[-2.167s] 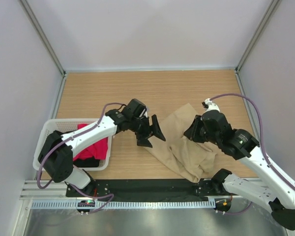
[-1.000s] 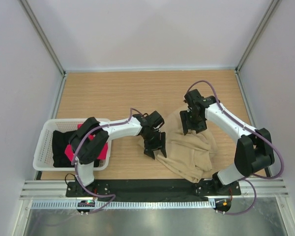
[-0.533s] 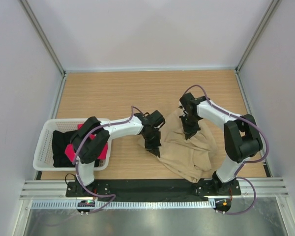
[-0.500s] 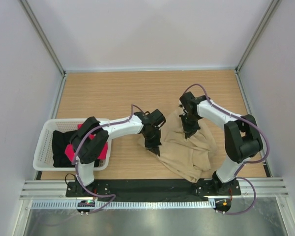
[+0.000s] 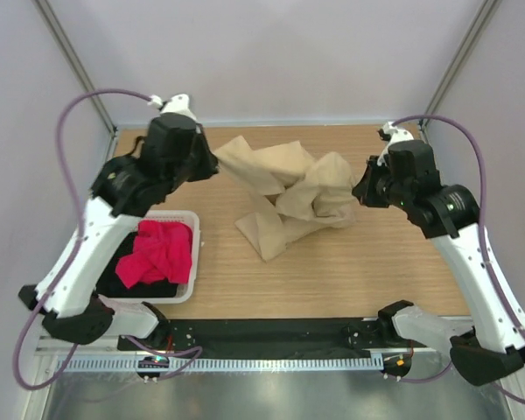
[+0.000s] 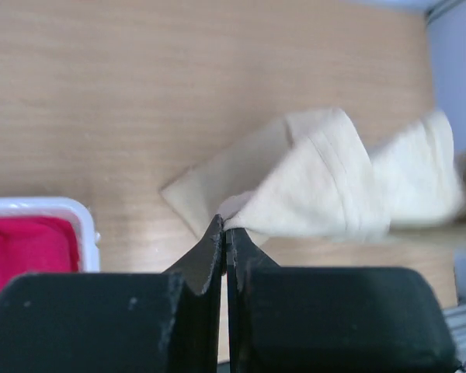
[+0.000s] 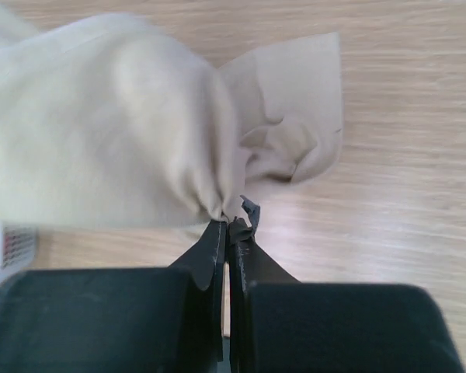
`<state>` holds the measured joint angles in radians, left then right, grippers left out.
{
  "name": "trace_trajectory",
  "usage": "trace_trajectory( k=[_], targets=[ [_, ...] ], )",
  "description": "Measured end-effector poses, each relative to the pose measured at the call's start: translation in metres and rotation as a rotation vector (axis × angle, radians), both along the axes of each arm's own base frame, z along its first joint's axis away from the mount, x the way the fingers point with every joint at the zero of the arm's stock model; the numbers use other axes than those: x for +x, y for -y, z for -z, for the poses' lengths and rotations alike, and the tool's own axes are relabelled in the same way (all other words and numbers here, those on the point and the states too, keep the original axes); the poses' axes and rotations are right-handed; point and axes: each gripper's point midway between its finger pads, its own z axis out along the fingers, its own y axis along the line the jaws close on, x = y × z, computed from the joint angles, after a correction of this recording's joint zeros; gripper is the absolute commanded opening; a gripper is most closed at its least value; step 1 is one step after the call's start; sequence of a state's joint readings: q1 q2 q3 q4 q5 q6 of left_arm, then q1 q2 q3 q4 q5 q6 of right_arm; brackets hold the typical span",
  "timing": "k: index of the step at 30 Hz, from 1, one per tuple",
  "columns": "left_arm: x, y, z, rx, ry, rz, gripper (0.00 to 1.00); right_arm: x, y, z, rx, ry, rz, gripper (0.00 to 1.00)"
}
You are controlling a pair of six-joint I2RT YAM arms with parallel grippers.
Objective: Fold and stack the t-shirts
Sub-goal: Flatten the tshirt out
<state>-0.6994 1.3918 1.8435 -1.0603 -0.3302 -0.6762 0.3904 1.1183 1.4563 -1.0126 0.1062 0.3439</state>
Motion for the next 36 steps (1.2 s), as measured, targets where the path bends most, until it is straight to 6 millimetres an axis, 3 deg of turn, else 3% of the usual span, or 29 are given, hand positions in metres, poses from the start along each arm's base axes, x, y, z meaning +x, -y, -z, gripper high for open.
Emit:
trace_trajectory(
  k=[4,9,12,18,23,25,28,31,36],
  targets=[
    [-0.023,-0.04,-0.08,-0.034,0.227,-0.031,0.0,-0.037,-0.013,-0.005,0.124,-0.01,-0.08,0.01],
    [-0.044,-0.069,-0.14,-0.055,0.396,-0.038,0.0,-0.066,-0.04,-0.025,0.279,-0.003,-0.231,0.01],
    [-0.053,-0.08,-0.171,-0.07,0.478,-0.037,0.0,-0.081,-0.059,-0.054,0.39,0.026,-0.346,0.01],
    [-0.077,-0.107,-0.238,-0.16,0.688,-0.064,0.0,-0.108,-0.095,-0.139,0.648,0.161,-0.579,0.01],
    [-0.093,-0.122,-0.269,-0.212,0.791,-0.077,0.0,-0.109,-0.104,-0.165,0.724,0.192,-0.628,0.01],
    [-0.095,-0.123,-0.273,-0.221,0.805,-0.074,0.0,-0.098,-0.104,-0.165,0.721,0.202,-0.592,0.01],
    [-0.089,-0.116,-0.269,-0.205,0.792,-0.063,0.0,-0.065,-0.103,-0.159,0.69,0.213,-0.49,0.01],
    [-0.079,-0.107,-0.26,-0.183,0.767,-0.054,0.0,-0.008,-0.106,-0.15,0.639,0.24,-0.361,0.01],
    [-0.07,-0.094,-0.255,-0.187,0.74,-0.034,0.0,0.111,-0.121,-0.139,0.585,0.322,-0.181,0.01]
  ],
)
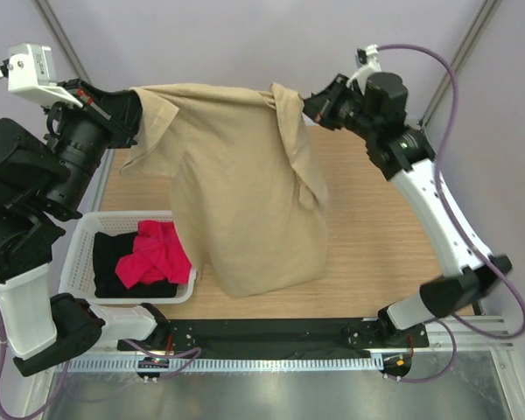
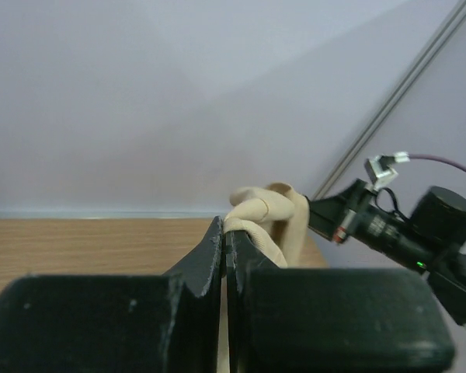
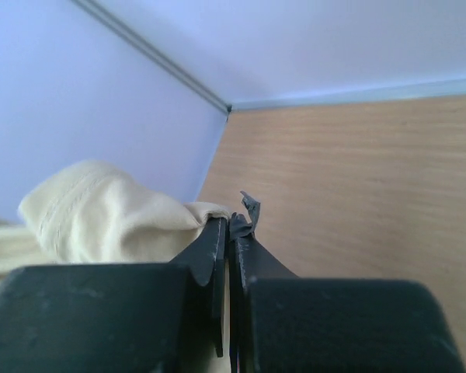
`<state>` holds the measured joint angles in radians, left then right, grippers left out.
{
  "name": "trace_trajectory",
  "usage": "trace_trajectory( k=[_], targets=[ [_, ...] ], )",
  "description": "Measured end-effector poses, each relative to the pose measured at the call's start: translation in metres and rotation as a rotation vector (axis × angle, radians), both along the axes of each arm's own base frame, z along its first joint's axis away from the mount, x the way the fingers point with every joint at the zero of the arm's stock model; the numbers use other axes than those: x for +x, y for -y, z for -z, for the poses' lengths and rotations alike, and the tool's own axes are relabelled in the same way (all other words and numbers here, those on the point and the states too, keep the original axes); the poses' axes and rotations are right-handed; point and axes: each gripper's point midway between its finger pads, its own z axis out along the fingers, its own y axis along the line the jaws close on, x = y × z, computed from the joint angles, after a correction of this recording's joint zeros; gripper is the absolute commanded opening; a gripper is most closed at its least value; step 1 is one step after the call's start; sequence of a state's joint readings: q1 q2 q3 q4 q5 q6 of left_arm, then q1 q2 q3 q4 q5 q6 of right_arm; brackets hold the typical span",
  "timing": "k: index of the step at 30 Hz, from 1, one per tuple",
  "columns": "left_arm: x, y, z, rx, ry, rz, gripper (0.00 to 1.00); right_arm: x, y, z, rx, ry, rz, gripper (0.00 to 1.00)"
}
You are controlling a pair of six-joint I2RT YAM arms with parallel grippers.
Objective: Fold and stack the t-shirts
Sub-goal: Flatten the tshirt out
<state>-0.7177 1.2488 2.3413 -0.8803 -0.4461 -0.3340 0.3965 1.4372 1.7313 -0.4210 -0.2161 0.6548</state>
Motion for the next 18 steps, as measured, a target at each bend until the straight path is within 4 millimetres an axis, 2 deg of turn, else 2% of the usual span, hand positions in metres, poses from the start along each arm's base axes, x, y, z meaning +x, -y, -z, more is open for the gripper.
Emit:
trace_trajectory(
  k=[3,5,7,11,13,14,16,18],
  targets=[
    [-0.001,0.007,-0.001,-0.021,-0.004,0.035,0.0,0.055,-0.019,-0.002,0.049,0.015,0.041,0.01],
    [-0.006,0.01,-0.002,-0.047,-0.003,0.066,0.0,0.076,-0.03,-0.016,0.104,0.045,0.047,0.01],
    [-0.014,0.013,0.0,-0.073,-0.007,0.108,0.0,0.089,-0.04,-0.039,0.167,0.089,0.047,0.01],
    [-0.021,0.028,0.005,-0.106,-0.025,0.199,0.0,0.091,-0.037,-0.091,0.258,0.193,0.063,0.01],
    [-0.023,0.043,0.004,-0.136,-0.027,0.272,0.0,0.088,-0.024,-0.107,0.275,0.237,0.089,0.01],
    [-0.021,0.055,0.006,-0.147,-0.036,0.314,0.0,0.089,-0.014,-0.109,0.276,0.248,0.114,0.01],
    [-0.012,0.085,0.017,-0.156,-0.073,0.401,0.0,0.092,0.019,-0.093,0.255,0.232,0.193,0.01],
    [-0.001,0.125,0.041,-0.14,-0.137,0.487,0.0,0.096,0.061,-0.062,0.224,0.186,0.29,0.01]
  ],
)
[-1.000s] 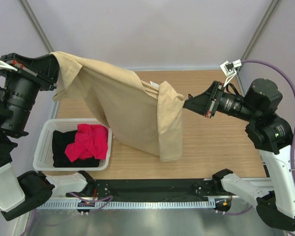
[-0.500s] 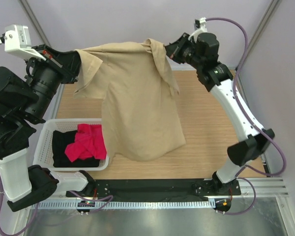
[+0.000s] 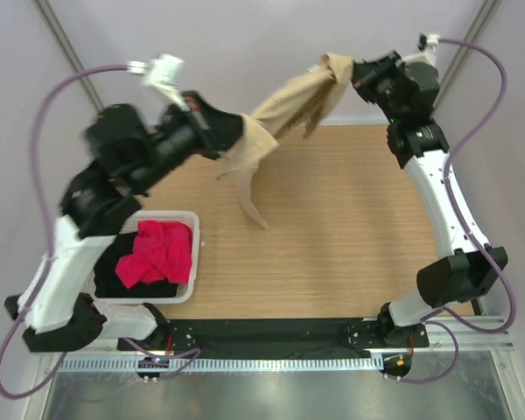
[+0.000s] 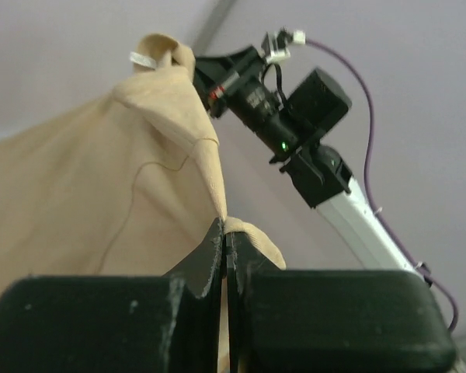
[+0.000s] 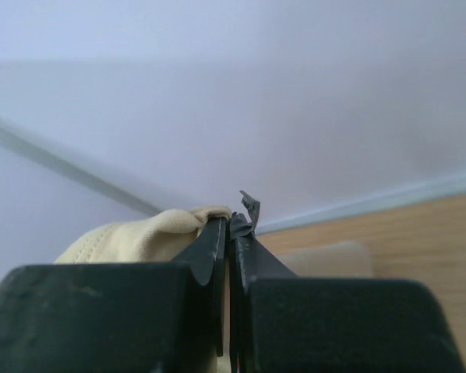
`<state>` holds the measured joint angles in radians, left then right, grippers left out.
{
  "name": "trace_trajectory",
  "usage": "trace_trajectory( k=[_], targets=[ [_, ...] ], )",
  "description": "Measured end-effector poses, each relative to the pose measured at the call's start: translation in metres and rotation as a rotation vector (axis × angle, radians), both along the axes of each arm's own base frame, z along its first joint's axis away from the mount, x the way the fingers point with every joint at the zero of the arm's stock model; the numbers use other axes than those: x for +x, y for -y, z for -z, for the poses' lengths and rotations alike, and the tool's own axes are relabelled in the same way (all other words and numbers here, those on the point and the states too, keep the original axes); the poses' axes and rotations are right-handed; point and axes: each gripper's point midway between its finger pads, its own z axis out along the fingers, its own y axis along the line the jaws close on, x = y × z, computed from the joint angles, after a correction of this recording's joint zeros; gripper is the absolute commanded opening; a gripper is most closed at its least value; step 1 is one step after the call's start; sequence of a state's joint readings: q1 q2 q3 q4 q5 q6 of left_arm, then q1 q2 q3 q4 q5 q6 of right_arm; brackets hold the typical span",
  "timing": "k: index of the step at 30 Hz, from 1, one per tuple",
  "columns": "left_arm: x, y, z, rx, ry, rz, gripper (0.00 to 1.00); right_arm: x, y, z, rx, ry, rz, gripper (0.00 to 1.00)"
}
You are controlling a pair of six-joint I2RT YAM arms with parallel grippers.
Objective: Fold and stack the t-shirts
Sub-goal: Flatten the tshirt out
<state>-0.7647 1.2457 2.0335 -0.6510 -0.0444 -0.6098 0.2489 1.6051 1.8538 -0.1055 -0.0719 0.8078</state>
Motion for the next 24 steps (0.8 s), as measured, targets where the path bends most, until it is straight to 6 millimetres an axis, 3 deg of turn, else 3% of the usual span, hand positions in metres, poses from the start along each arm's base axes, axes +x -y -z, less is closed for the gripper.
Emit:
trace_trajectory(
  k=[3,4,7,8,9,10,12,15,17,20,24],
  targets=[
    [0.019,0.083,0.057,0.093,-0.109,0.154,0.0,0.007,0.082,0.074,-0.042,-0.144,0.173,0.02],
    [0.022,0.107,0.073,0.117,-0.134,0.198,0.0,0.008,0.112,0.104,-0.061,-0.206,0.233,0.07],
    [0.036,0.2,0.157,0.241,-0.272,0.347,0.04,0.0,0.187,0.193,-0.129,-0.422,0.386,0.21],
    [0.037,0.228,0.188,0.288,-0.321,0.396,0.27,-0.007,0.212,0.221,-0.159,-0.514,0.437,0.25],
    [0.038,0.253,0.22,0.336,-0.364,0.44,0.45,-0.014,0.229,0.239,-0.181,-0.58,0.471,0.3],
    [0.035,0.269,0.243,0.367,-0.407,0.474,0.55,-0.022,0.25,0.257,-0.205,-0.65,0.516,0.39],
    [0.031,0.292,0.299,0.463,-0.499,0.525,0.69,-0.042,0.283,0.283,-0.26,-0.783,0.595,0.43],
    [0.02,0.283,0.349,0.583,-0.613,0.537,0.76,-0.059,0.3,0.295,-0.316,-0.89,0.633,0.55],
    [0.02,0.265,0.35,0.6,-0.631,0.525,0.76,-0.064,0.293,0.292,-0.338,-0.919,0.614,0.59],
    [0.032,0.216,0.325,0.568,-0.641,0.462,0.74,-0.066,0.275,0.283,-0.356,-0.936,0.569,0.6],
    [0.072,0.132,0.271,0.455,-0.589,0.286,0.7,-0.061,0.232,0.274,-0.389,-0.922,0.455,0.6]
  ],
)
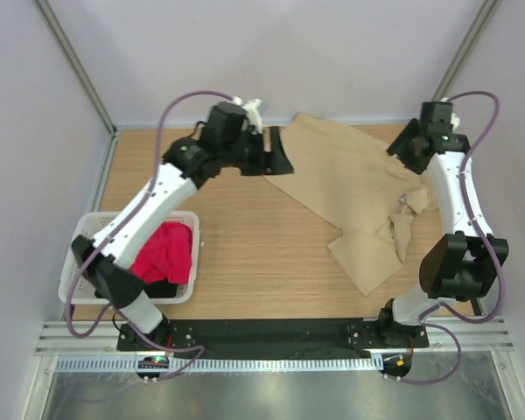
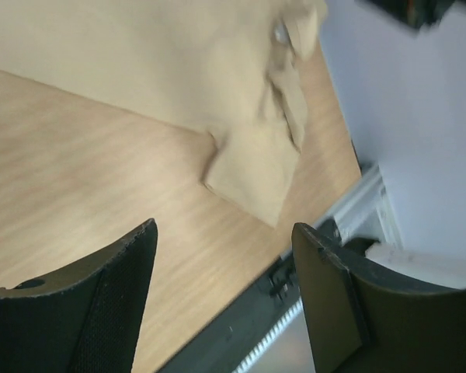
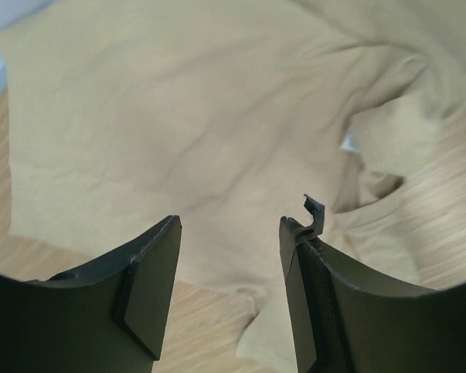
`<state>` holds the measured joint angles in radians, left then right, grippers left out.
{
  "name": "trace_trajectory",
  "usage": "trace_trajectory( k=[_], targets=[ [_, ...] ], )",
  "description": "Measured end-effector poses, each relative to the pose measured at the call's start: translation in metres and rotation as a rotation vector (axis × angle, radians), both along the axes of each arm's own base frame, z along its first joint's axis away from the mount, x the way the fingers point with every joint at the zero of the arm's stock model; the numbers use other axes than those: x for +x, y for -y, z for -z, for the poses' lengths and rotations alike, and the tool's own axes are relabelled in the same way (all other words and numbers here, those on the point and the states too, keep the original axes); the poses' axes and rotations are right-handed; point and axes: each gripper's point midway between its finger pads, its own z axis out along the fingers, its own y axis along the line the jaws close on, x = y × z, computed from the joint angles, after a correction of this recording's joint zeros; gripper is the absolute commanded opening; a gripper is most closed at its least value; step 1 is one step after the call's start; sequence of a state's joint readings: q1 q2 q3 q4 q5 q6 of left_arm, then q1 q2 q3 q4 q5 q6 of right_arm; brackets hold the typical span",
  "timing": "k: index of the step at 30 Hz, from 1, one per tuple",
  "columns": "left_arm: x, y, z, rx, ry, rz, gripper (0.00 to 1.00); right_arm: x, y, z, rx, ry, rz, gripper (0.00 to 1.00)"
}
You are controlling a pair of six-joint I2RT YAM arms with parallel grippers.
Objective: Fold and stack the t-shirts
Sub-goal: Flatten the tshirt out
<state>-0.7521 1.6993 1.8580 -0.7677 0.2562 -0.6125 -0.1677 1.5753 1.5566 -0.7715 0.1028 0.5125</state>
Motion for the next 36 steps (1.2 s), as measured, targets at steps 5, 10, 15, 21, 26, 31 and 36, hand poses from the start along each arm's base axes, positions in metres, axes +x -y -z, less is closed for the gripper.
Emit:
trace_trajectory(
  k=[5,10,15,21,26,31,36],
  targets=[
    [0.05,-0.088,-0.009,0.004,0.047,-0.234,0.66,-0.005,-0.112,0.021,0.057,-0.045,-0.297,0.6],
    [0.07,-0.112,0.025,0.094,0.014,-0.271,0.67,-0.03,-0.2,0.064,0.082,-0.131,-0.5,0.6],
    [0.067,-0.125,0.041,0.158,-0.001,-0.254,0.69,0.006,-0.226,0.104,0.007,-0.175,-0.454,0.61],
    [0.046,-0.153,0.082,0.221,-0.074,-0.234,0.7,0.083,-0.258,0.152,-0.066,-0.184,-0.351,0.62],
    [0.041,-0.17,0.095,0.252,-0.084,-0.23,0.7,0.121,-0.282,0.182,-0.149,-0.164,-0.331,0.61],
    [0.038,-0.175,0.082,0.247,-0.032,-0.218,0.69,0.128,-0.303,0.194,-0.197,-0.164,-0.362,0.59],
    [0.036,-0.176,0.077,0.247,-0.011,-0.208,0.69,0.111,-0.316,0.202,-0.234,-0.214,-0.457,0.59]
  ],
)
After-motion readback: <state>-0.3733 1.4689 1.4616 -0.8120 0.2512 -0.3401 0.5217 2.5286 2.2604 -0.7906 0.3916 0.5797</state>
